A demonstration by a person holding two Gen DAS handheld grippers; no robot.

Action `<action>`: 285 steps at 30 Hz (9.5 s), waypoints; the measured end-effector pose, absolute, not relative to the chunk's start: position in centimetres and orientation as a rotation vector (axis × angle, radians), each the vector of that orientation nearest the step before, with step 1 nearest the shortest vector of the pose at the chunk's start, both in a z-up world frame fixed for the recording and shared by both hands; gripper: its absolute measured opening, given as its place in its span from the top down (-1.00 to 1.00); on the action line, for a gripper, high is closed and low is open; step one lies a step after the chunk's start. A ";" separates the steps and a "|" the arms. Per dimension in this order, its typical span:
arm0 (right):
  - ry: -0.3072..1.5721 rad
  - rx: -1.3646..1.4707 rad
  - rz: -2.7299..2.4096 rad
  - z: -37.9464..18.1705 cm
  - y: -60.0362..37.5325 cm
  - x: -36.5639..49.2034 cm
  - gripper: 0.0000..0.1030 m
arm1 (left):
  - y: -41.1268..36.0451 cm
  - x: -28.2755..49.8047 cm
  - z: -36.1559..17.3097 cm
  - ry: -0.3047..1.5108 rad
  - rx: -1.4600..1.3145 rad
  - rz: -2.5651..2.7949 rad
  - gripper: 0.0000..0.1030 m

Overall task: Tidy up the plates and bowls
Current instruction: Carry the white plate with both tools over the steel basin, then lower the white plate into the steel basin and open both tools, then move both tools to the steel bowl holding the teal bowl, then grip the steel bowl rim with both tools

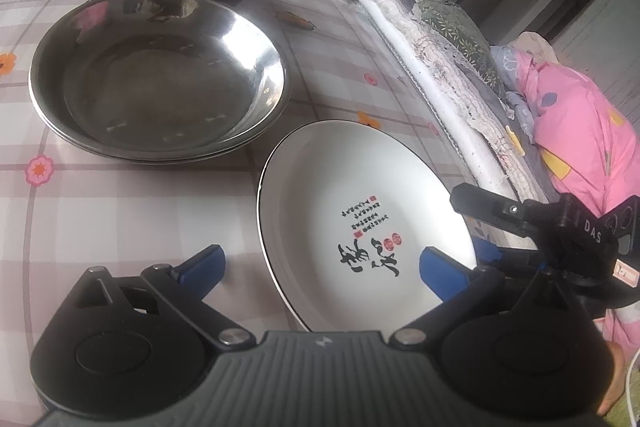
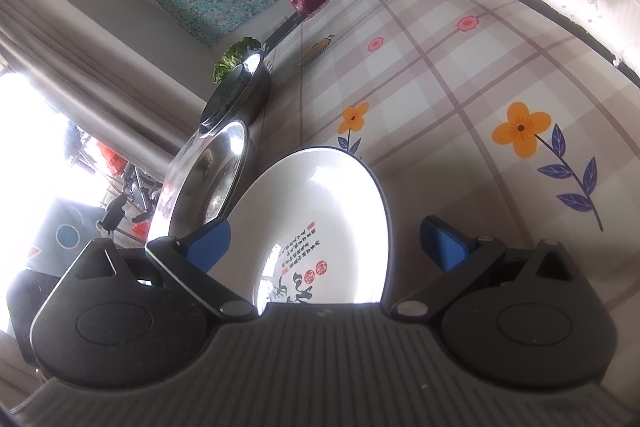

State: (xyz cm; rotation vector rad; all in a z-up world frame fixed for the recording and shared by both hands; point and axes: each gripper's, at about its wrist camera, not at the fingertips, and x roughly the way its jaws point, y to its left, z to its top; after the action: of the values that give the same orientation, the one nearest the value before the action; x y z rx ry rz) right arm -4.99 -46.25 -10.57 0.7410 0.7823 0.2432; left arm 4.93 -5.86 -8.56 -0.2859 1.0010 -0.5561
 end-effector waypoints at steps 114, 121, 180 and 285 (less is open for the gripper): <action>0.659 0.370 0.064 -4.8 -43.9 -6.0 0.64 | -8.6 3.5 -3.1 0.752 0.005 -0.438 0.31; 0.637 0.345 0.111 -3.2 -42.2 -4.1 0.64 | -6.3 4.2 -2.1 0.727 -0.033 -0.386 0.31; 0.733 0.346 0.267 -5.1 -32.8 5.5 -0.34 | 2.3 9.2 -4.0 0.779 -0.109 -0.201 -0.29; 0.836 0.440 0.299 -7.6 -36.1 30.1 0.55 | 4.8 33.1 -4.8 0.876 -0.348 -0.215 0.59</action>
State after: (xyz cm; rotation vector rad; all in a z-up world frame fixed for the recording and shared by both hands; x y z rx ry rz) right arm 30.09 -36.10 -7.63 0.4401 0.8360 0.2985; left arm 33.07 4.80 -4.78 -0.3480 0.8757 -0.2150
